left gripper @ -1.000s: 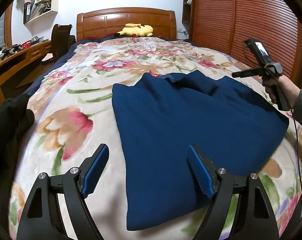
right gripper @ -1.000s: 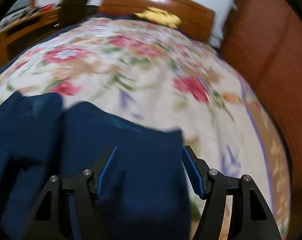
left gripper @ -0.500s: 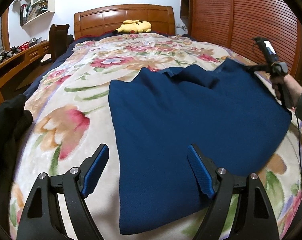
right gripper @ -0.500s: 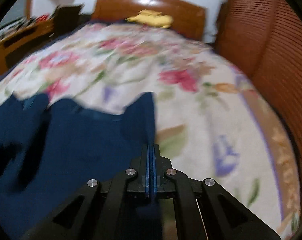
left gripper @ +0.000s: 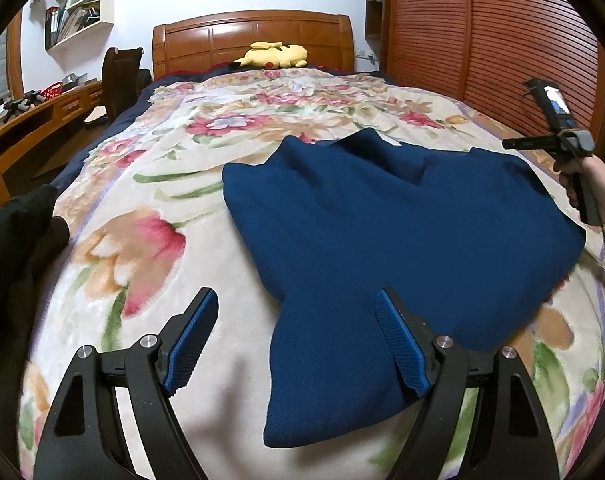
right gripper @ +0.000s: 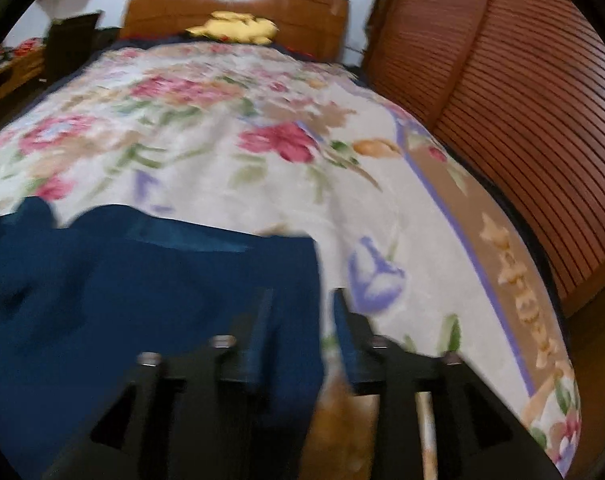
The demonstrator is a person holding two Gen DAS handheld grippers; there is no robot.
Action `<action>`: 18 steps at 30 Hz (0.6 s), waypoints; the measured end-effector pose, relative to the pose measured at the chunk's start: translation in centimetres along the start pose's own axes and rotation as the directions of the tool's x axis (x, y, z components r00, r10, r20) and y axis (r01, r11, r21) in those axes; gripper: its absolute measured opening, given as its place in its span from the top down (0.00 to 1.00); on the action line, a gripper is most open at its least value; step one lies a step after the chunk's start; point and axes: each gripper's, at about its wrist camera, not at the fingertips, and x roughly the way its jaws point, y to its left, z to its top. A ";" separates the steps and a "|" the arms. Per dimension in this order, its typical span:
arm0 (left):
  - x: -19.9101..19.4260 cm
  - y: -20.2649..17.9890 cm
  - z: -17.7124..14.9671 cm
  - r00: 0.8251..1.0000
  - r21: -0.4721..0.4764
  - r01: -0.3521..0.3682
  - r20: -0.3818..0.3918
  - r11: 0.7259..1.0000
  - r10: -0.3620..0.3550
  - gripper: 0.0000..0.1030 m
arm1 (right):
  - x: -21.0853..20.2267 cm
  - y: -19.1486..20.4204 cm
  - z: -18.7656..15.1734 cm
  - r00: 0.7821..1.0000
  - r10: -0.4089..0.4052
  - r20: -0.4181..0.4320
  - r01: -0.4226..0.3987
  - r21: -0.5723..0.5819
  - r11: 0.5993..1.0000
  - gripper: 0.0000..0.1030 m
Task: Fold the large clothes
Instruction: 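Move both grippers to the folded navy jacket's end edge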
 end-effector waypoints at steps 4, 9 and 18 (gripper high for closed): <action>-0.1 0.1 0.0 1.000 0.000 0.001 -0.001 1.000 -0.001 0.21 | -4.2 1.4 -2.8 0.990 0.126 0.061 -0.124 -0.043 0.991 0.44; -0.2 0.1 -0.1 1.000 -0.002 0.001 0.003 1.000 -0.001 0.21 | -8.0 2.2 -7.7 0.971 0.224 0.085 -0.215 -0.099 0.971 0.44; -1.2 0.3 -1.0 1.000 -0.004 -0.010 0.003 1.000 0.010 0.21 | -11.3 -0.9 -13.3 0.963 0.253 0.092 -0.245 -0.091 0.965 0.43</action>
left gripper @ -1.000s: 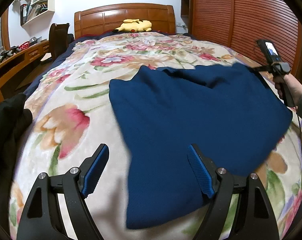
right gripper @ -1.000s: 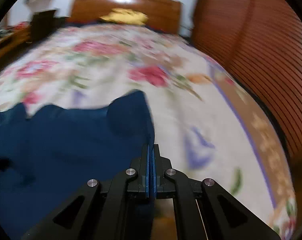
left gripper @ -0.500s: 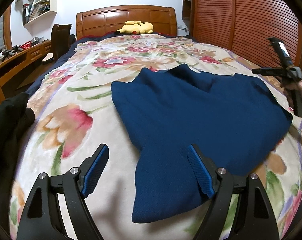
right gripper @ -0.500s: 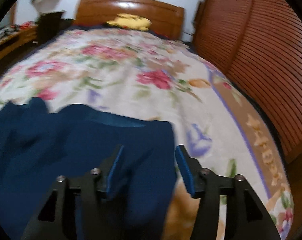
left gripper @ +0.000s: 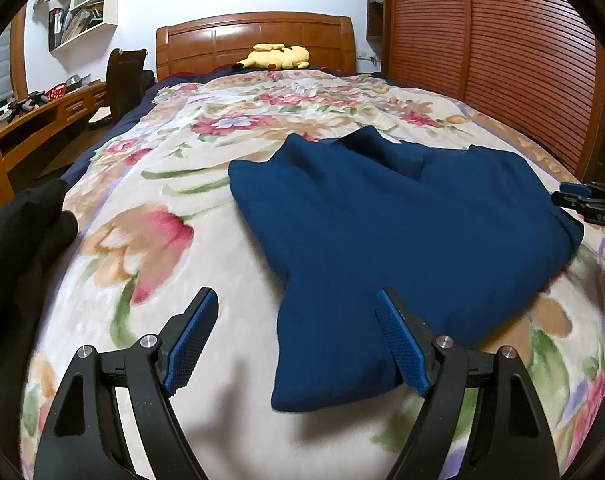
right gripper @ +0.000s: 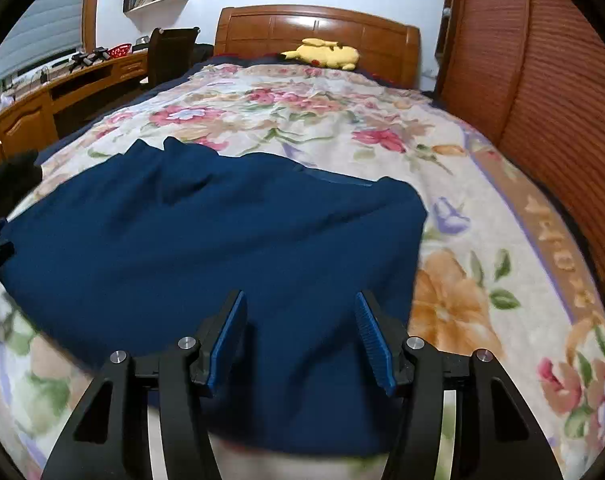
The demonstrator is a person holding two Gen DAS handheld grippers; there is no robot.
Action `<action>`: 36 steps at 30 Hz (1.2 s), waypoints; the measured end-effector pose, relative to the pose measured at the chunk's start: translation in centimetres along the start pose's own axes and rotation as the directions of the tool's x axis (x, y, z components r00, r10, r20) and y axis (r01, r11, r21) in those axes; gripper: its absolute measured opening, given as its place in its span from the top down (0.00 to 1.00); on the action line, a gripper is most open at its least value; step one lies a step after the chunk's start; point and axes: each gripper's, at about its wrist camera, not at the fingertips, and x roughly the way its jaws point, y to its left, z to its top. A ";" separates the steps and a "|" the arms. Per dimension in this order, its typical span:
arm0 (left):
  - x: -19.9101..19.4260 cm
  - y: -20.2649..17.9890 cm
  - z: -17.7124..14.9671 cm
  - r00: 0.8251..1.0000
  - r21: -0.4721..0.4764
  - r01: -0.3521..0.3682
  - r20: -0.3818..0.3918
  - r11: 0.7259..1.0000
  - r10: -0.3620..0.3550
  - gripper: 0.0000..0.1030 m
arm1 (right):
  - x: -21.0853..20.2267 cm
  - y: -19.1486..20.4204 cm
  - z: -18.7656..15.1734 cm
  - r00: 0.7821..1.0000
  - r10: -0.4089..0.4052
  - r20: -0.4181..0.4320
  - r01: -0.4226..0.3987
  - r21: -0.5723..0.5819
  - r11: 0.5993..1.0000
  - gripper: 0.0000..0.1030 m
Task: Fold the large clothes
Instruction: 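Move both grippers to the folded navy jacket's end edge, then grasp the jacket edge with the left gripper while the right gripper grasps it too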
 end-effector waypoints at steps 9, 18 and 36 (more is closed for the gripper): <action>0.6 0.6 -1.1 0.999 -0.025 0.008 -0.044 1.000 -0.009 0.21 | -1.9 -3.0 -3.8 0.993 -0.112 -0.022 0.113 0.053 0.992 0.30; 1.3 0.3 -1.8 0.998 -0.022 -0.015 -0.066 1.000 0.013 0.19 | 2.4 -6.1 -4.4 0.992 -0.030 -0.122 0.056 0.222 0.973 0.30; 1.5 0.1 -1.8 0.975 -0.096 0.148 -0.153 0.984 -0.161 0.82 | 1.6 -4.4 -5.1 0.993 0.077 -0.086 -0.062 0.163 0.985 0.77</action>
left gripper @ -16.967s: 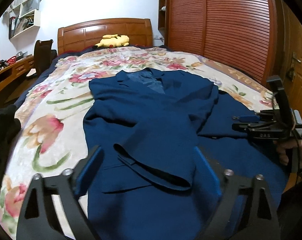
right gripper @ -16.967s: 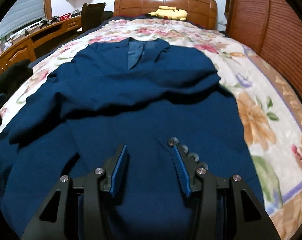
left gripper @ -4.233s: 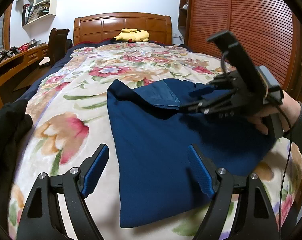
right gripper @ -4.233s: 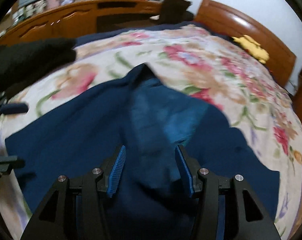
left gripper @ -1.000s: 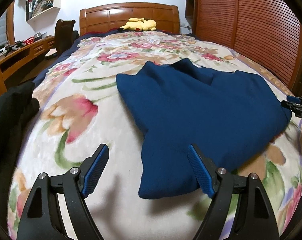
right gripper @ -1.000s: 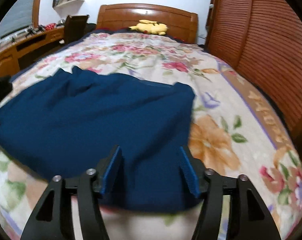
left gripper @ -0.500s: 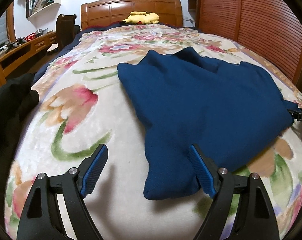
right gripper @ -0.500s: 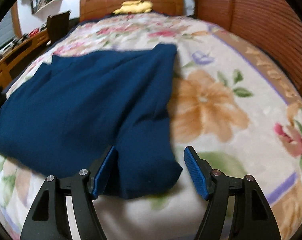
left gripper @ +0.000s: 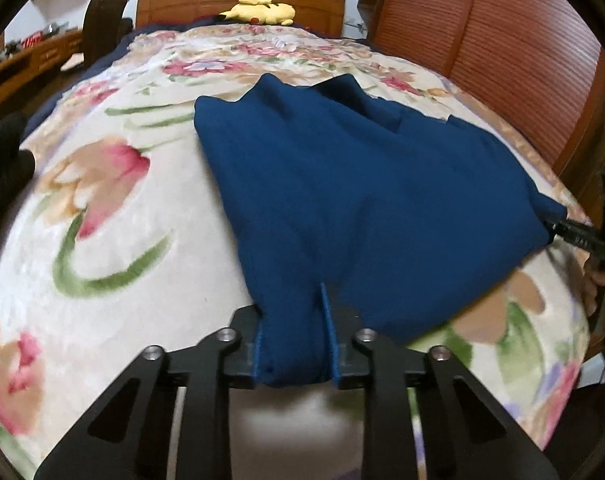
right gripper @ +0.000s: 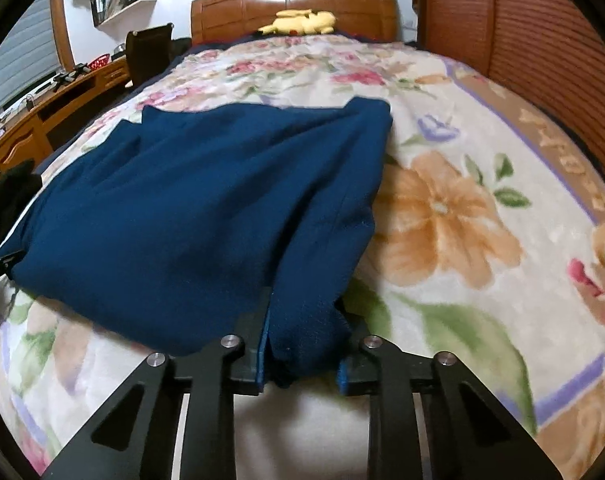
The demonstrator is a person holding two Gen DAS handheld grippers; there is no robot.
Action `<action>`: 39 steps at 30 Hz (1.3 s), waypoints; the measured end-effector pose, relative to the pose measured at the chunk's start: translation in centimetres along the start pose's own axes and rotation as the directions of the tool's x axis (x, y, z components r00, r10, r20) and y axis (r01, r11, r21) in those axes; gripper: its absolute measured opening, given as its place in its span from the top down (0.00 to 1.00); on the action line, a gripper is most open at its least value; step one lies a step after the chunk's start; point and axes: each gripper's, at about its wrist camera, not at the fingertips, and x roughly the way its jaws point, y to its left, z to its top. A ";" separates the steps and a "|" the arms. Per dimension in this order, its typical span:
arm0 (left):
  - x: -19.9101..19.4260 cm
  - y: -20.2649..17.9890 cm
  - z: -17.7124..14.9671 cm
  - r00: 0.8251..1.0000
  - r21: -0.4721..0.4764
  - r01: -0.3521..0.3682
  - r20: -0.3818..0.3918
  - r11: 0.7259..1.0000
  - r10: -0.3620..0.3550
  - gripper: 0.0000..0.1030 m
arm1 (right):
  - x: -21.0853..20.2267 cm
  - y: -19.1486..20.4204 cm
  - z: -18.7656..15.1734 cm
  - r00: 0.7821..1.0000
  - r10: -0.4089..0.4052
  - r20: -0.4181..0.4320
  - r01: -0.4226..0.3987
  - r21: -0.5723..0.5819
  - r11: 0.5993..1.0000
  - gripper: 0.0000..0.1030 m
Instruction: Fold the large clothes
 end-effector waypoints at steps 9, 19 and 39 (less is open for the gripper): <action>-4.9 -2.7 0.0 0.995 0.045 -0.075 0.071 0.996 0.072 0.90 | -3.8 -0.4 -0.5 0.995 0.045 0.086 -0.045 -0.006 0.999 0.80; -11.4 -5.8 -6.5 0.989 0.120 -0.077 0.133 0.990 0.061 0.90 | -7.9 -0.9 -4.4 0.993 0.084 0.085 -0.077 -0.084 0.993 0.80; -9.4 -3.3 -8.4 0.991 -0.003 -0.115 0.075 0.993 0.115 0.51 | -10.1 4.7 -2.3 0.974 0.063 0.217 -0.030 -0.154 0.988 0.59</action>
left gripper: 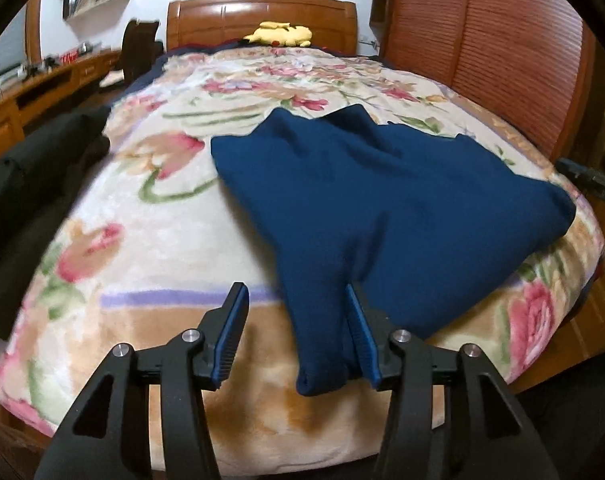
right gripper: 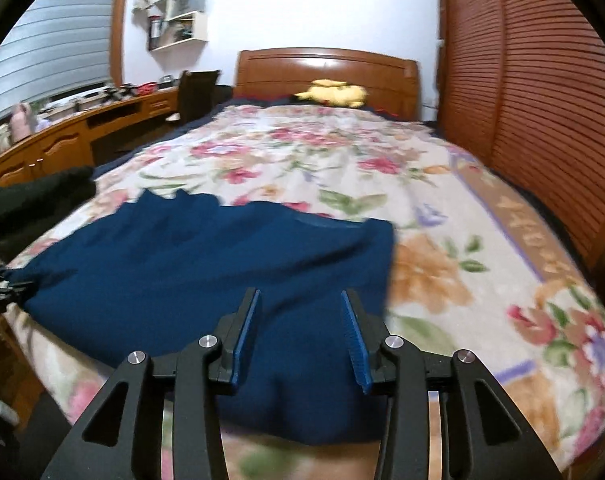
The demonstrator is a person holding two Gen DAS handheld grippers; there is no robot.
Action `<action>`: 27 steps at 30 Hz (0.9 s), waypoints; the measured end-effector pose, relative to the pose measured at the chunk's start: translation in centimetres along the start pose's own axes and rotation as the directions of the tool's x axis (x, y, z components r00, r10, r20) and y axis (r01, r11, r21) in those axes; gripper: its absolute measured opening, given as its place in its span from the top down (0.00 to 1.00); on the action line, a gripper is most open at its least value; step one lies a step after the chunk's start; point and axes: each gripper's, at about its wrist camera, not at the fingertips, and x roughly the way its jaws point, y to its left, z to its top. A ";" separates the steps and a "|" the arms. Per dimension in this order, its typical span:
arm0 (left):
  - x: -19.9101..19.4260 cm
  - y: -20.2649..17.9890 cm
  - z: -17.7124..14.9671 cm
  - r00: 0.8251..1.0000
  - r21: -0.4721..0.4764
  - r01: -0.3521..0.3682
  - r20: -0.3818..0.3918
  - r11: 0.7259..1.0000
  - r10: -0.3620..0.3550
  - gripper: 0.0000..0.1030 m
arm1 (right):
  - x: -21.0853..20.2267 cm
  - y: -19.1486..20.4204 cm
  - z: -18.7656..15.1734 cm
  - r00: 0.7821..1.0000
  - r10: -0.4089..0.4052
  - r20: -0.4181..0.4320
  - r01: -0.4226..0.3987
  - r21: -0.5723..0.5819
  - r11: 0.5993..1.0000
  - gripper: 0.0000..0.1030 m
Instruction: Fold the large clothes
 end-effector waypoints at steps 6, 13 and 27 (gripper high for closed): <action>1.1 0.3 -0.8 1.000 -0.024 0.004 -0.025 1.000 -0.004 0.42 | 3.9 5.4 0.4 0.994 0.095 -0.054 -0.098 -0.046 0.994 0.59; 1.6 0.7 -1.1 0.999 -0.073 0.042 -0.030 0.996 -0.044 0.42 | 7.2 9.6 0.7 0.985 0.133 -0.108 -0.145 -0.106 0.984 0.59; 2.2 0.4 -1.0 0.999 -0.086 0.038 -0.031 0.996 -0.041 0.42 | 6.6 8.8 -0.9 0.968 0.181 -0.175 -0.203 -0.119 0.972 0.59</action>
